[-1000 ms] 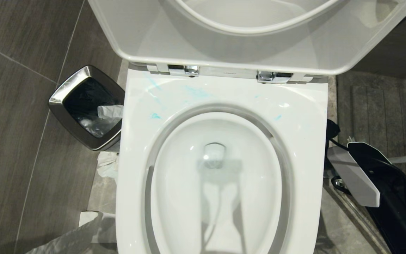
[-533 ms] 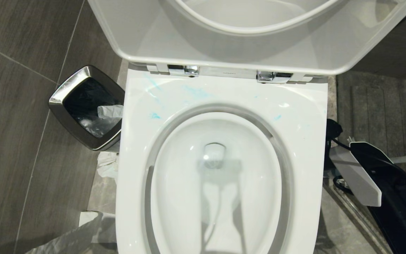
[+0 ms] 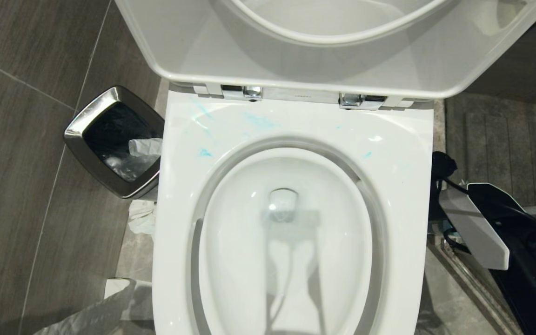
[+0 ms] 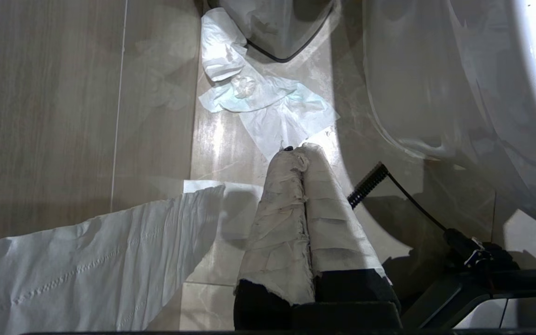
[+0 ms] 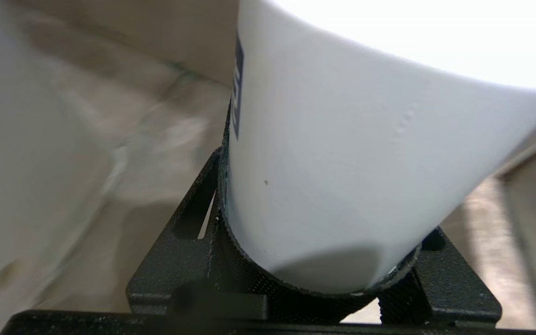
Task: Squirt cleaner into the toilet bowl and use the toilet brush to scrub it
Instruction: Pour in the cleaning agent
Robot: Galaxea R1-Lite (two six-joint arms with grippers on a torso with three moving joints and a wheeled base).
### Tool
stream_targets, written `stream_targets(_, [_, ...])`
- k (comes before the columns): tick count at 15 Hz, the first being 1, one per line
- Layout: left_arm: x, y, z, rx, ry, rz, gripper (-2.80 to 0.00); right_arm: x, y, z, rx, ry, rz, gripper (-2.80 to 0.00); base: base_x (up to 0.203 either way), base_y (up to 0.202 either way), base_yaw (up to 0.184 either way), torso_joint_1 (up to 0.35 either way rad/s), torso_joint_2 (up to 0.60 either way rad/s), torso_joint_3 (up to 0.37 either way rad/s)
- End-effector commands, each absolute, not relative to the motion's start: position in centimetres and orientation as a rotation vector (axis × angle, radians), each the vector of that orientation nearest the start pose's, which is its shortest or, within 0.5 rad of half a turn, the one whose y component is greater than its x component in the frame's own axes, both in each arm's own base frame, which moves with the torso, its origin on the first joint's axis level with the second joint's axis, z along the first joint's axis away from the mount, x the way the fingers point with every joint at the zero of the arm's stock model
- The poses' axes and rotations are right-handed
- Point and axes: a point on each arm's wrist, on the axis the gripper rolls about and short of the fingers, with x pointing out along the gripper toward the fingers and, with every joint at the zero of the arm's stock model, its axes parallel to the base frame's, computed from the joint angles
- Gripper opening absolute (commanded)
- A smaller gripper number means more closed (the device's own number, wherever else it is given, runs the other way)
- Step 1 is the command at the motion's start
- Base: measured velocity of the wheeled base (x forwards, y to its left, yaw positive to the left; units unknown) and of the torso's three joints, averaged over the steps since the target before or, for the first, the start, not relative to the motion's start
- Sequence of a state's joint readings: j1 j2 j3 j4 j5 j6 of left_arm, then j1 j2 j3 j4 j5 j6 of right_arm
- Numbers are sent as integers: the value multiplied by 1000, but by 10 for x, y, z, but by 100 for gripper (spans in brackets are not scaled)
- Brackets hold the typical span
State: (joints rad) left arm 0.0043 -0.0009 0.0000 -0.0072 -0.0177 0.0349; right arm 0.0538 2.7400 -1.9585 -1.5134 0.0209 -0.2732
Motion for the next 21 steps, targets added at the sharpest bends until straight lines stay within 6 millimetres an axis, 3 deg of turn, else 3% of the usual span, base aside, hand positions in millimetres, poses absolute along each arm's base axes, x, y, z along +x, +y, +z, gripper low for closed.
stream_targets(1, [-22,-1,74,35,0,-14,-280,522,29,140,-243,-794,-45,-280,0,0,0,0,0,0])
stream_targets(5, [-22,0,74,35,0,-12,-280,515,28,161,-233,-822,-68,-280,0,0,0,1,-8,0])
stream_targets(12, [-22,-1,74,35,0,-14,-280,488,16,215,-215,-865,-141,-280,0,0,0,0,0,0])
stream_targets(16, [-22,0,74,35,0,-12,-280,461,14,236,-217,-823,-140,-280,0,0,0,0,0,0])
stream_targets(21, [-22,0,74,35,0,-12,-280,406,12,269,-203,-786,-129,-280,0,0,0,0,0,0])
